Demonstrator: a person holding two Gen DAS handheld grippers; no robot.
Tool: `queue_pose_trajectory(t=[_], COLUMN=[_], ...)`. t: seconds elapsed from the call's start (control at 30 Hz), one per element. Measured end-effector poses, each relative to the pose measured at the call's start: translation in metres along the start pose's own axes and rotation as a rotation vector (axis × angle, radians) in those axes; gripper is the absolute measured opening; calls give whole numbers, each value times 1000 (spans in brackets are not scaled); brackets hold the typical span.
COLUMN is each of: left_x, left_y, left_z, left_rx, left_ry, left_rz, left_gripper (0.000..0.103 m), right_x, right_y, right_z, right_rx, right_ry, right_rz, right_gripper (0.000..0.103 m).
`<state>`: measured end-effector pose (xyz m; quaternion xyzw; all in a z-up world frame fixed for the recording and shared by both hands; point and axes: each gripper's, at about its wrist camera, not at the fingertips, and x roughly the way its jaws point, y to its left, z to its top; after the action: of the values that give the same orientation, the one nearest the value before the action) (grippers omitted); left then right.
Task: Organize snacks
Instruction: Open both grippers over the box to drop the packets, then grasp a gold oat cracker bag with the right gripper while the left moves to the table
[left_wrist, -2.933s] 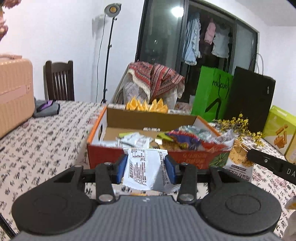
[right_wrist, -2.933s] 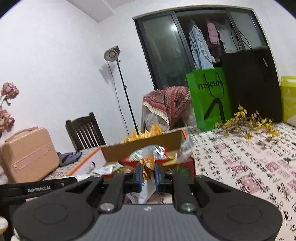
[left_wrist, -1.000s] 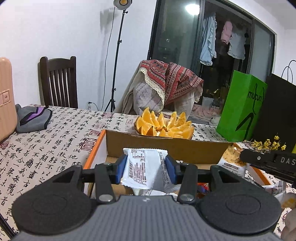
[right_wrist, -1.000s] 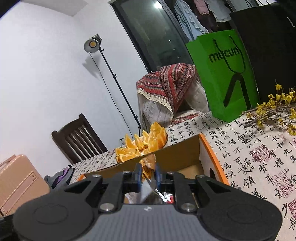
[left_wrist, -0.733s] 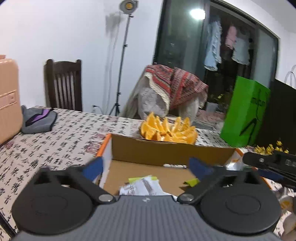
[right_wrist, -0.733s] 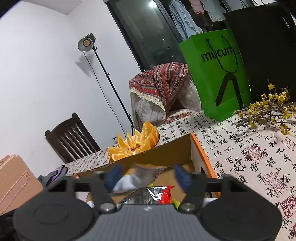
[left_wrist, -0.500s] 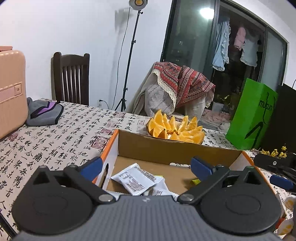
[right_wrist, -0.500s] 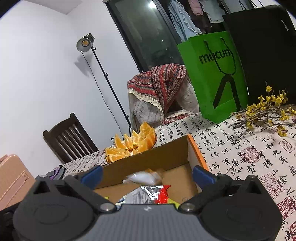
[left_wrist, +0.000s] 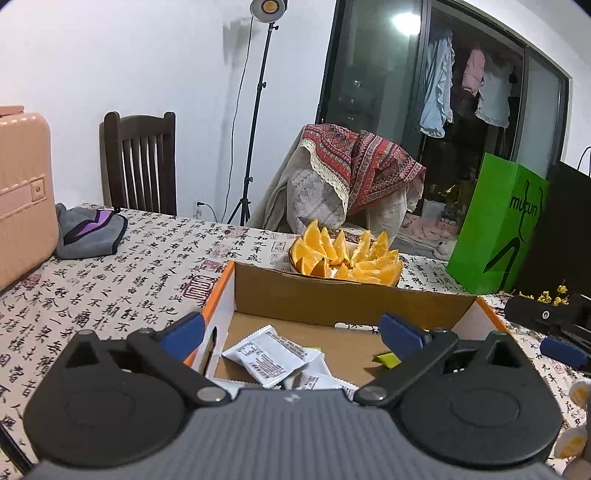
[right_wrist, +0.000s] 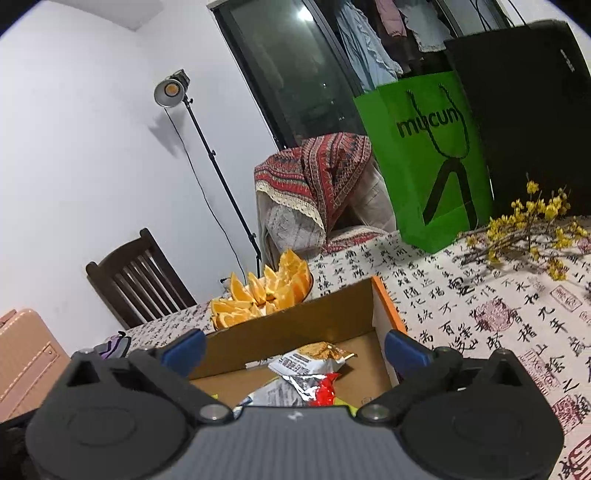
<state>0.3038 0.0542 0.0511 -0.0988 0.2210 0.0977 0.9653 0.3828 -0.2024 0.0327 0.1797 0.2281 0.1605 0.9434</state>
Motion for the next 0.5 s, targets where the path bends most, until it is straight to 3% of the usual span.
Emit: queue_pose_trajectory(t=[0.5], left_x=[-82], left_y=[37], left_z=[-9], left_rx=[44], left_ry=[-31], left_rz=[33], left_gripper=[103], right_x=[-67], right_y=[14], right_z=[-17], right_rx=[-41], right_ry=[73], right_rz=[-16], right_gripper=[103])
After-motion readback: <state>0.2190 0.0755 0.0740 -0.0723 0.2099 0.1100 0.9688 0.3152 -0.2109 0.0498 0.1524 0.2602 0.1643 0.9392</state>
